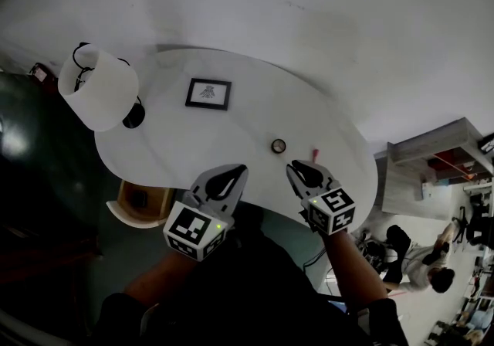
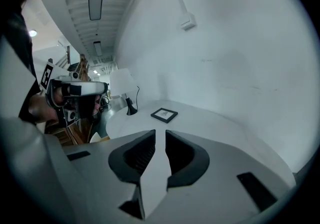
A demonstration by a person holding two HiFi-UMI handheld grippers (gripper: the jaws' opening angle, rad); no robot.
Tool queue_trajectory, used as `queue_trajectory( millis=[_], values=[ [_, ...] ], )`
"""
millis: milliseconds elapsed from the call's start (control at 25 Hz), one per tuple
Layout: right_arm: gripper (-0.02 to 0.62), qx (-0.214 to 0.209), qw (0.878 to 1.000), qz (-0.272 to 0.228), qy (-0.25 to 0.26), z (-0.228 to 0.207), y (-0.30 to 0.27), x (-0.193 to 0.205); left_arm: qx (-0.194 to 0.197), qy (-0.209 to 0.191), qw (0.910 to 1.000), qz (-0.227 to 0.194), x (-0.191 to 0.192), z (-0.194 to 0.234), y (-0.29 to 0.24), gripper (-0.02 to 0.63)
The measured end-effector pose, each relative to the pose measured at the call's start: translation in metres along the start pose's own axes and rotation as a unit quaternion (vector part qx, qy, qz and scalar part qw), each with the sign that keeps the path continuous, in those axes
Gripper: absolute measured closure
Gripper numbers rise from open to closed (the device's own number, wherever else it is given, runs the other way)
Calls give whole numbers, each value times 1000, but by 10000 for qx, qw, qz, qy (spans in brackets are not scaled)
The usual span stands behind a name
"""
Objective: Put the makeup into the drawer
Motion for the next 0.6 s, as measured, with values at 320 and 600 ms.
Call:
queue_trajectory(
  millis=[320, 600],
  values=[
    [452, -131, 9986, 511, 33, -28, -42, 10, -136, -72, 9998, 81, -1, 9, -19, 595],
    [409, -195, 9946, 1008, 124, -49, -74, 20, -153, -192, 9997, -37, -4, 8, -27, 595]
  ],
)
Point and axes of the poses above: the fingertips, and each gripper's own axes: y backward along the fingers, z to its left, x out of its underside, the point moved 10 cm from there along y, backward along the fingers, and after that the axes turned 2 degrees about z, right-handed, at the moved point
